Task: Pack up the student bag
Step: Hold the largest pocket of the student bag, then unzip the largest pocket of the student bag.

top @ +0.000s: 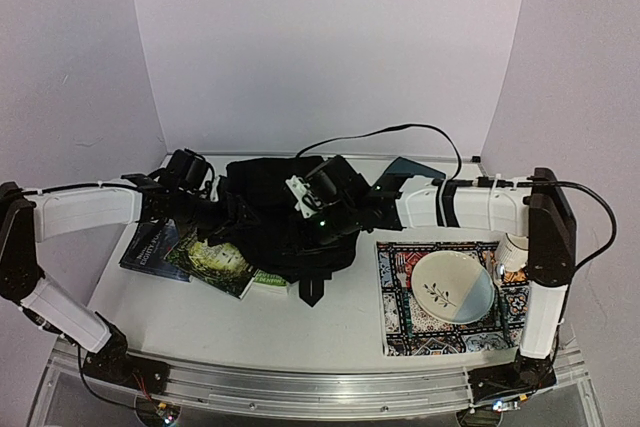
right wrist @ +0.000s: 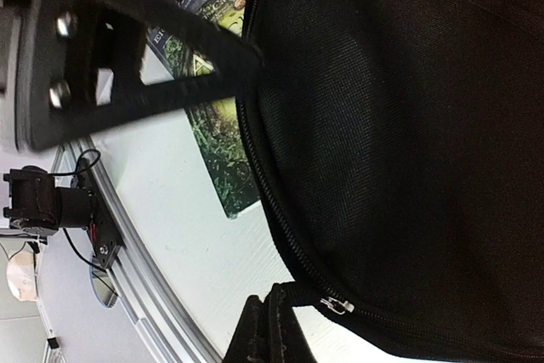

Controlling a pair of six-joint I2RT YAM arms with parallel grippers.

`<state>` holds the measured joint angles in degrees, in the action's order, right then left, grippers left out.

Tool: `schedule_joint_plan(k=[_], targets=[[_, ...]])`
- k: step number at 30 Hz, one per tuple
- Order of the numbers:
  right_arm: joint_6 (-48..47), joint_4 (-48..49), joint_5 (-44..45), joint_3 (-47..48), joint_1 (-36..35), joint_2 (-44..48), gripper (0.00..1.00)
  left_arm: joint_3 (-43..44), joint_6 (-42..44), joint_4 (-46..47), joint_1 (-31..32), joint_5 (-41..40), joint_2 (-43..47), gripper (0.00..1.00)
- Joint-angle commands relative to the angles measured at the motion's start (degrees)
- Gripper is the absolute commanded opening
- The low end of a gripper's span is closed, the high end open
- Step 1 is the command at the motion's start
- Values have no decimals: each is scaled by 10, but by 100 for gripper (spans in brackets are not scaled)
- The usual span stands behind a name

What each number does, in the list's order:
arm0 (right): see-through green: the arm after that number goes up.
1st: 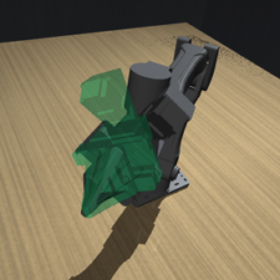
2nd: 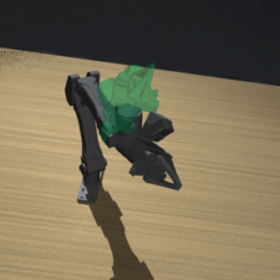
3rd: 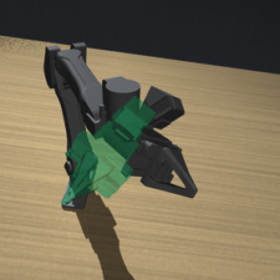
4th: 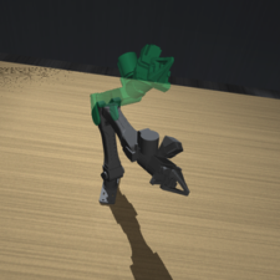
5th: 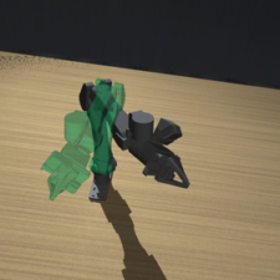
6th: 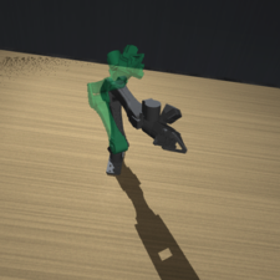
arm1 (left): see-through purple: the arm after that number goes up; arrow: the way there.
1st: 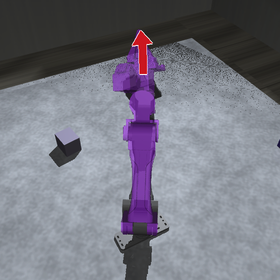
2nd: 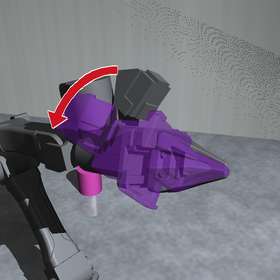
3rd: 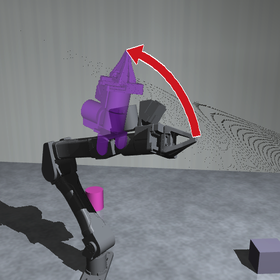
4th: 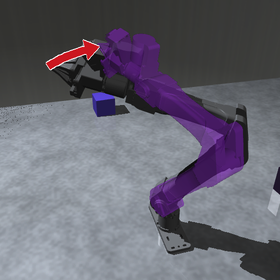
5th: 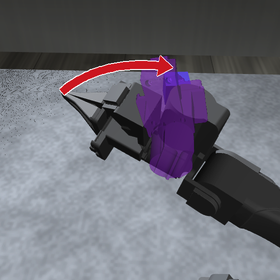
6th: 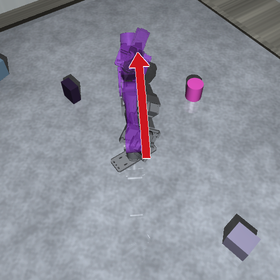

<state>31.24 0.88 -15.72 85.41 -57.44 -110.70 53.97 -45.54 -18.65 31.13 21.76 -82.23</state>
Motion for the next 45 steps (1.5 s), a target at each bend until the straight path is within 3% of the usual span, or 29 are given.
schedule_joint_plan(k=[1, 6, 12, 14, 25, 32, 35, 37, 45], targets=[[-12, 15, -21, 38, -6, -9, 0, -1, -67, 64, 34, -22, -9, 67], [-17, 14, -25, 46, -6, -13, 0, 14, -75, 90, 71, -43, -58, 55], [-51, -8, 25, 9, -5, 23, 0, 23, -63, 93, 71, -73, -47, 8], [-65, -34, 60, -16, -1, 46, 0, 25, -52, 75, 69, -85, -31, 0], [-87, -57, 127, -138, 156, 124, 0, 6, 16, -44, 2, -62, 61, 0], [-88, -62, 128, -88, 214, 84, 0, -14, 100, -148, -41, -87, 95, 0], [-89, -64, 85, -57, 212, 66, 0, -13, 136, -174, -42, -122, 93, 0], [-91, -64, 52, -45, 203, 60, 0, -7, 157, -176, -42, -127, 90, 6], [-88, -63, 18, -39, 139, 72, 0, 99, 231, -172, -30, -111, 99, 44]])
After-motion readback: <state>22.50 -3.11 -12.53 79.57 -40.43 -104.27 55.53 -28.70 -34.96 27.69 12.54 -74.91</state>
